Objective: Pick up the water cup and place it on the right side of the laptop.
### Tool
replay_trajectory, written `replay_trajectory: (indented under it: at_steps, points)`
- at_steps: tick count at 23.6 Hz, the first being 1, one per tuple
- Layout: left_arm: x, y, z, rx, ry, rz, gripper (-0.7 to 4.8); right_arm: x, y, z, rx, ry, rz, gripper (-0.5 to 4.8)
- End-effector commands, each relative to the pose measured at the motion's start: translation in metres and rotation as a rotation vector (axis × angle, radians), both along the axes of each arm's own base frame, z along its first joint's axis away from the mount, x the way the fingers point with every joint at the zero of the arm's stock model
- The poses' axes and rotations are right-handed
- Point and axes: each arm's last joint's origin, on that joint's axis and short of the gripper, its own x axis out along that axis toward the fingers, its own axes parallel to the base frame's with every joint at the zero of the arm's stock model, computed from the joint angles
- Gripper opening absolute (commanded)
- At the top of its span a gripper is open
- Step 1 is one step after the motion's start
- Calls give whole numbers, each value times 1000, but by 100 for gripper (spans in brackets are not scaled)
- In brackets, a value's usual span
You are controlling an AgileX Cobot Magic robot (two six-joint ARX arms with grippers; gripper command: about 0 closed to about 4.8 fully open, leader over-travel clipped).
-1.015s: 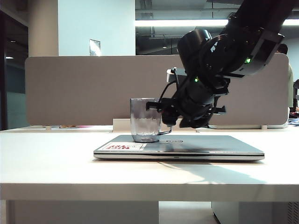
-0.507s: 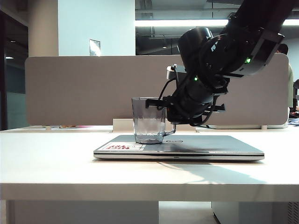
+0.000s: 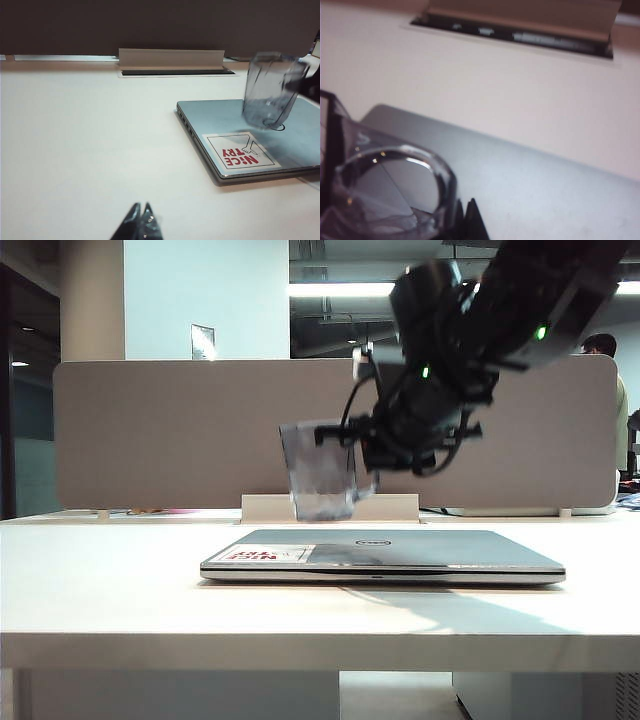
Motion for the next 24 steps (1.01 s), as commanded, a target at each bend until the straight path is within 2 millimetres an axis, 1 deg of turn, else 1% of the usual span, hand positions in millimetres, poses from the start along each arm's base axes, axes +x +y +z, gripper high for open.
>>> replay_trajectory:
  at_steps: [1, 4, 6, 7, 8, 9, 10, 11, 14, 18, 19, 24]
  points:
    - [0, 0, 3, 0, -16, -3, -4, -1, -9, 20, 8, -34, -18, -5]
    - [0, 0, 3, 0, -16, -3, -4, -2, -22, 31, 13, -41, -47, -5]
    - [0, 0, 3, 0, -16, -3, -4, -8, -50, 42, 18, -50, -101, -5]
    - [0, 0, 3, 0, -16, -3, -4, -10, -57, 43, 20, -52, -113, -5]
    - [0, 0, 3, 0, -16, -3, -4, -16, -72, 45, 23, -55, -142, -5]
    - [0, 0, 3, 0, -16, -3, -4, -20, -82, 46, 27, -55, -159, -5]
    - [0, 0, 2, 0, -15, -3, -4, -28, -97, 46, 30, -56, -183, -5]
    - [0, 0, 2, 0, -15, -3, -4, -33, -106, 46, 30, -55, -199, -5]
    - [0, 0, 2, 0, -15, -3, -4, -47, -128, 45, 33, -56, -243, -5]
    - [0, 0, 2, 0, -14, -3, -4, -60, -154, 39, 43, -28, -268, -5]
    - [0, 0, 2, 0, -14, -3, -4, -65, -166, 37, 42, 2, -284, -5]
    - [0, 0, 1, 0, 1, -3, -4, -70, -189, 28, 70, 49, -277, -5]
